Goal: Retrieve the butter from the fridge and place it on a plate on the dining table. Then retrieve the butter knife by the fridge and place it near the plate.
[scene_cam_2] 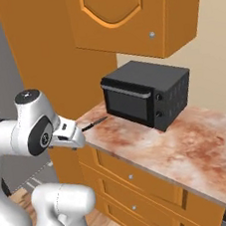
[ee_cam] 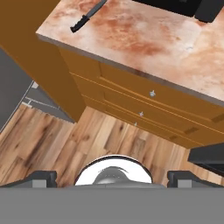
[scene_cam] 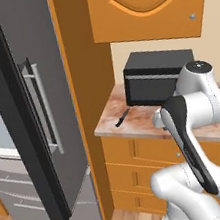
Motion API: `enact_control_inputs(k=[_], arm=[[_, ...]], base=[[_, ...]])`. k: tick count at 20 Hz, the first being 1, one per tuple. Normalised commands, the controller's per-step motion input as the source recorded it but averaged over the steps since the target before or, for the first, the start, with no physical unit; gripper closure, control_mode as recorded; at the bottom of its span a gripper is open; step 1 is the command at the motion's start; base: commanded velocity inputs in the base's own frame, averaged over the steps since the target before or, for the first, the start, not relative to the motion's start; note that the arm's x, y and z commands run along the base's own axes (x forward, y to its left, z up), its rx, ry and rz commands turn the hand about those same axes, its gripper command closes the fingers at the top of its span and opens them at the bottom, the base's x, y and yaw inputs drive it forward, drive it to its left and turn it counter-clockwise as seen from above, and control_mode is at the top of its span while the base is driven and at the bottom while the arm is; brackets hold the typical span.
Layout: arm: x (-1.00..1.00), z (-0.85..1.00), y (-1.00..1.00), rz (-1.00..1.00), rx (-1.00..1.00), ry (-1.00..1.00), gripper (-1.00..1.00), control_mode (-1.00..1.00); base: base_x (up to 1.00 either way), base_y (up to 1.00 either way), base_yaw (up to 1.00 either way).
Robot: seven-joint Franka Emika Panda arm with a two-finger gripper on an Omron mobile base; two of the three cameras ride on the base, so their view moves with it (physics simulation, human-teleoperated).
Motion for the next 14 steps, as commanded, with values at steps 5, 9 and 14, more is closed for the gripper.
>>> enact_control_inputs(k=[5, 9, 14], arm=[[0.0, 0.0, 0.0, 0.0, 0.0, 0.0, -1.0, 1.0], [0.0, 0.0, 0.0, 0.0, 0.0, 0.0, -1.0, 1.0], [0.0, 0.0, 0.0, 0.0, 0.0, 0.0, -1.0, 1.0]], base=[[0.08, 0.06, 0.0], [0.17, 0.22, -0.04], [0.35, 0.16, -0.11]])
